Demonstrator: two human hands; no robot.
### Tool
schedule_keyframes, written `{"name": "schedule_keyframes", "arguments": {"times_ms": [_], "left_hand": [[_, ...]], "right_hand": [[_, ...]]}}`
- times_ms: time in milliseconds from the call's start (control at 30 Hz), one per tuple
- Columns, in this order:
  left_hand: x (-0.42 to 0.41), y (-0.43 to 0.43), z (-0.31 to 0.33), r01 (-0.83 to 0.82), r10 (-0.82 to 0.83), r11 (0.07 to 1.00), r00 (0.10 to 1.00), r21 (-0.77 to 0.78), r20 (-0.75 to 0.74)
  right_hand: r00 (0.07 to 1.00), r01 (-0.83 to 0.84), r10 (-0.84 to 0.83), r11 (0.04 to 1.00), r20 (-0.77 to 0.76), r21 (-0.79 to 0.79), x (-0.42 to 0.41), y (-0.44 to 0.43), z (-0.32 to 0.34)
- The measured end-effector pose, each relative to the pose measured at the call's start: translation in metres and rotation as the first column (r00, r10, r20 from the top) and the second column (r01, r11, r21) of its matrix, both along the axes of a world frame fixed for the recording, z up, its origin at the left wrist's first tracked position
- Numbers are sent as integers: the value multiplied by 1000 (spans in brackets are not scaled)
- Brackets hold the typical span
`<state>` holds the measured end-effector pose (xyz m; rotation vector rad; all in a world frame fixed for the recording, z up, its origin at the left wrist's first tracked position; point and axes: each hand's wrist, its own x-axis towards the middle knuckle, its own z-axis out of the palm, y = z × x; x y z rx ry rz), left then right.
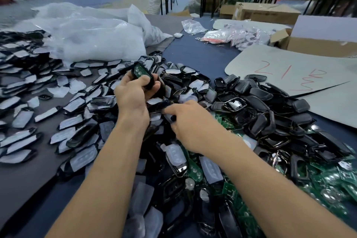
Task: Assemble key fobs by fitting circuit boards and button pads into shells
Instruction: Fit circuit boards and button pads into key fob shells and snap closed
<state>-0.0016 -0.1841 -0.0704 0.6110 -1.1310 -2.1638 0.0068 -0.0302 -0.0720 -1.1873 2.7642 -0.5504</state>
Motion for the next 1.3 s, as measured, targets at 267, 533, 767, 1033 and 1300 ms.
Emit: {"name": "schedule_keyframes", "arguments": {"times_ms": [267,533,767,1033,1300], "left_hand": [[6,-11,5,-32,33,999,999,33,-25],[8,-13,7,-51,52,998,999,47,-15],[8,-18,7,-93,94,994,995,62,-17],[8,-18,3,-109,109,992,994,59,0],[5,-23,2,-127,128,989,992,76,-1]], "right_hand": [[980,159,-169,982,-102,-97,3,10,-6],[994,-98,98,995,-40,1,22,-34,-3],[998,59,-59,998,3,2,10,-7,8],[955,293,-273,923,113,-250,-27,-33,13],[976,146,-143,989,-162,2,-28,-77,-11]]}}
